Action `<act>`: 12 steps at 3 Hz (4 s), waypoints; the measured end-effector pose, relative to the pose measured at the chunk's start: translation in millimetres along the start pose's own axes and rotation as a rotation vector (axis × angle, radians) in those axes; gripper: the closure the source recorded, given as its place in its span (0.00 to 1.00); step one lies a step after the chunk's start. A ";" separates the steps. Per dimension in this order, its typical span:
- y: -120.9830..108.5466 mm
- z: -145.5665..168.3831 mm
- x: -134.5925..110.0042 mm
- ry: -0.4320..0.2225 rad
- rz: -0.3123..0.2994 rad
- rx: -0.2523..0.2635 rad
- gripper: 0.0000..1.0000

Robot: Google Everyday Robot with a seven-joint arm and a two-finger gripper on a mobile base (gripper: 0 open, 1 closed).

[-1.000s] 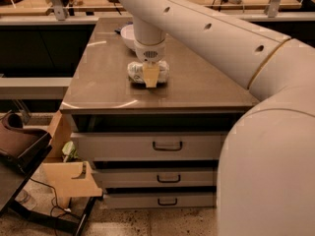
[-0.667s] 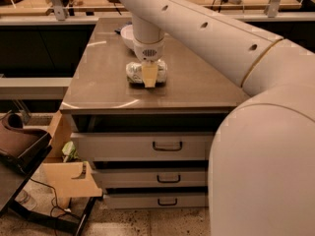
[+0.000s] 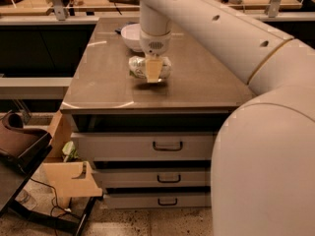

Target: Place 7up can upright

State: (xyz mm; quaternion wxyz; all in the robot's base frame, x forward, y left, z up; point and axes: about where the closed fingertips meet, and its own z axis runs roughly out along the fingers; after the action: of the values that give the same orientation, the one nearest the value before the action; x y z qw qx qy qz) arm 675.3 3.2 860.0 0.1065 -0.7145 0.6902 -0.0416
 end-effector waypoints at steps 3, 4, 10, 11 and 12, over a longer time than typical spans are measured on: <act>-20.7 -74.9 68.5 -0.481 0.175 -0.032 1.00; -22.3 -91.2 86.4 -0.603 0.295 0.010 1.00; -7.5 -48.3 16.8 -1.237 0.601 0.284 1.00; -9.4 -35.9 8.1 -1.226 0.623 0.280 1.00; -5.6 -13.2 -6.2 -1.211 0.632 0.241 1.00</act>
Offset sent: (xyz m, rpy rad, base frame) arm 0.0006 -0.1021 0.1148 0.5261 0.0899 -0.0221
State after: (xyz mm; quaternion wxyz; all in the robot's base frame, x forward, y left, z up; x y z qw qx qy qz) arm 677.8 8.2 874.5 0.5587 -0.3599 0.6747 0.3212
